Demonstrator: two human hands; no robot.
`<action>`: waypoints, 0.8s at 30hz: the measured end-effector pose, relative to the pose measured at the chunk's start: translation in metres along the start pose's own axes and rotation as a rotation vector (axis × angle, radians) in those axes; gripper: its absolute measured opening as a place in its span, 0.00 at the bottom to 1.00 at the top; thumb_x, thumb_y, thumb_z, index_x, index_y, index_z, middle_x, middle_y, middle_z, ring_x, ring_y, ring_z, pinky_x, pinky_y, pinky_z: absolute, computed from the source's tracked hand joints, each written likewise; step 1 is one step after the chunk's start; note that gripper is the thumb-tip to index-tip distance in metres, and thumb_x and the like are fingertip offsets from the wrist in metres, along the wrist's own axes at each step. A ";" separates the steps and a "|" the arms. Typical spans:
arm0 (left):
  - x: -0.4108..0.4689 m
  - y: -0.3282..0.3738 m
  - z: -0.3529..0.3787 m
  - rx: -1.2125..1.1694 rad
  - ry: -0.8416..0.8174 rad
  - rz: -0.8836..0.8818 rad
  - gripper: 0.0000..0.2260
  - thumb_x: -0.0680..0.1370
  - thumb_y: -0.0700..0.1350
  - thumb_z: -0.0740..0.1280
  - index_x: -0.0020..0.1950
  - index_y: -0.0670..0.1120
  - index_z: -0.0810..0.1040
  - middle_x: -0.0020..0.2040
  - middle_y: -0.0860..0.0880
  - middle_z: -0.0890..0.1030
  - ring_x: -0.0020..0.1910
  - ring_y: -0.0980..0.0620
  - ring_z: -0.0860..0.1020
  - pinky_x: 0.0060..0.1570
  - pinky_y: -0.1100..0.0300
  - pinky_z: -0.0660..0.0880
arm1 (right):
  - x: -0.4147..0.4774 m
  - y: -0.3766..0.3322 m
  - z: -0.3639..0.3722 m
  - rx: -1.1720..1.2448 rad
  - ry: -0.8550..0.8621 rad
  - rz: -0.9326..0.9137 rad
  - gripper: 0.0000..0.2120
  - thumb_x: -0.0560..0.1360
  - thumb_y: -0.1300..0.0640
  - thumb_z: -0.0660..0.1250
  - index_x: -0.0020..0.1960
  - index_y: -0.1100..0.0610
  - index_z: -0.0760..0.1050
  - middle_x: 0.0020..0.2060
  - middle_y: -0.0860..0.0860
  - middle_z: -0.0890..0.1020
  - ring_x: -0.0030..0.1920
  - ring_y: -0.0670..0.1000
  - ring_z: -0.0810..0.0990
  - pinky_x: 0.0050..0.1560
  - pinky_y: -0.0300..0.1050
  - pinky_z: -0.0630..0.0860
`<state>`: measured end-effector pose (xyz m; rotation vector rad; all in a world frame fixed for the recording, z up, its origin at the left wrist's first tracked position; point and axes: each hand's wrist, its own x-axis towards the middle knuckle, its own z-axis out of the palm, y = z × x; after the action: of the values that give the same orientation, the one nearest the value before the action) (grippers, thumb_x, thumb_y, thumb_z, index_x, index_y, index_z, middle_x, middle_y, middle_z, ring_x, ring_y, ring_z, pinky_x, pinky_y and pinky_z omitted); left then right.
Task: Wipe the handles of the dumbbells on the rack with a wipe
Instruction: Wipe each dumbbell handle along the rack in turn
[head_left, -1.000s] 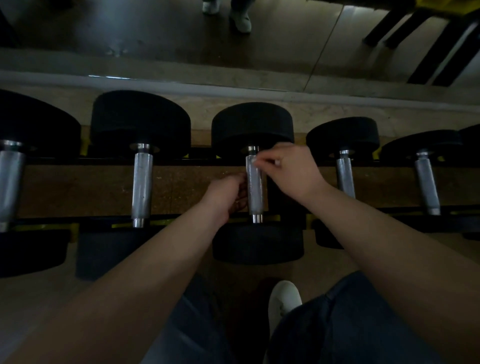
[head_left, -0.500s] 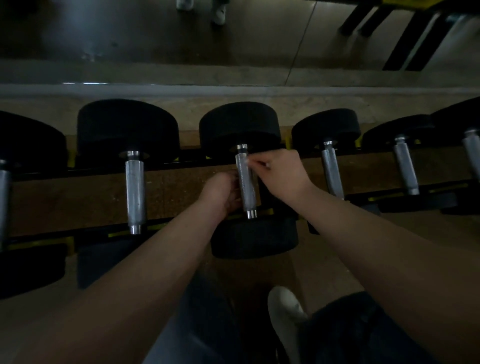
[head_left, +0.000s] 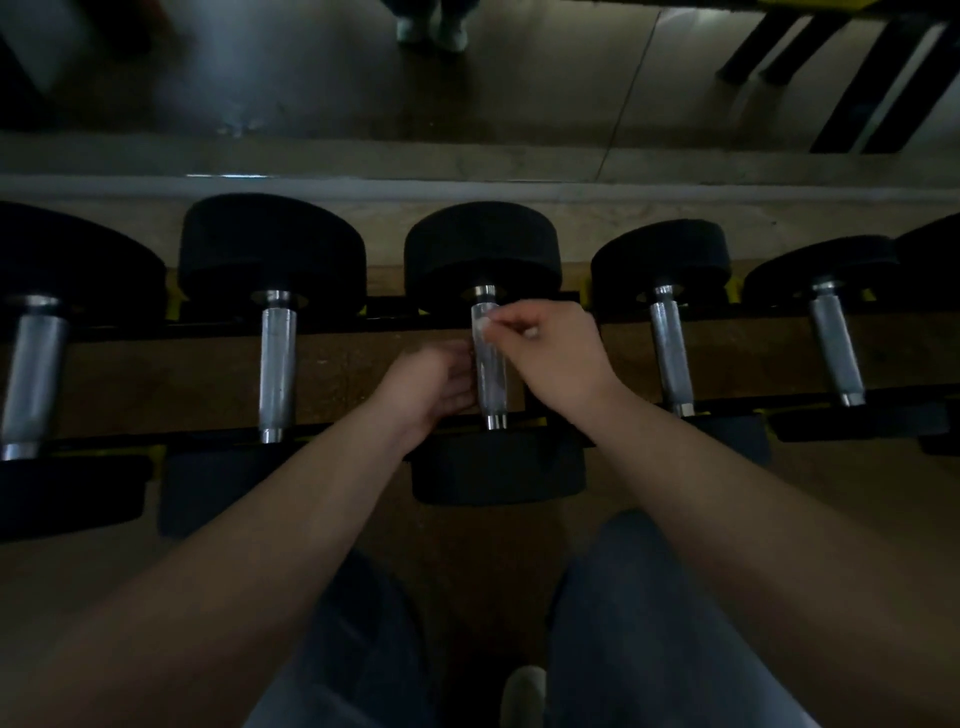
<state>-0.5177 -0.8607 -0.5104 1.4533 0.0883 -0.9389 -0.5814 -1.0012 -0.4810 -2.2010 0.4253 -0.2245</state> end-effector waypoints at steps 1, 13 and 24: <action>-0.007 0.001 -0.001 0.030 -0.007 0.022 0.13 0.82 0.40 0.58 0.61 0.49 0.78 0.56 0.46 0.84 0.55 0.50 0.83 0.55 0.55 0.79 | 0.003 -0.006 0.001 -0.007 -0.038 -0.061 0.09 0.79 0.49 0.70 0.57 0.48 0.84 0.51 0.38 0.83 0.53 0.36 0.79 0.52 0.24 0.70; -0.071 0.024 -0.063 0.903 0.727 0.630 0.11 0.77 0.41 0.65 0.57 0.51 0.82 0.49 0.56 0.83 0.48 0.59 0.81 0.49 0.66 0.76 | 0.044 -0.054 0.055 -0.045 -0.269 -0.304 0.08 0.80 0.51 0.68 0.57 0.49 0.82 0.47 0.39 0.81 0.49 0.37 0.76 0.42 0.21 0.66; -0.070 0.029 -0.105 1.086 0.893 -0.011 0.08 0.79 0.52 0.64 0.52 0.53 0.82 0.39 0.51 0.80 0.35 0.52 0.78 0.31 0.58 0.75 | 0.068 -0.089 0.144 -0.182 -0.263 -0.537 0.09 0.79 0.53 0.68 0.55 0.52 0.85 0.50 0.52 0.86 0.49 0.51 0.84 0.51 0.43 0.79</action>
<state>-0.4968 -0.7414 -0.4660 2.8055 0.2651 -0.2158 -0.4548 -0.8711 -0.4990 -2.4459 -0.3098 -0.1827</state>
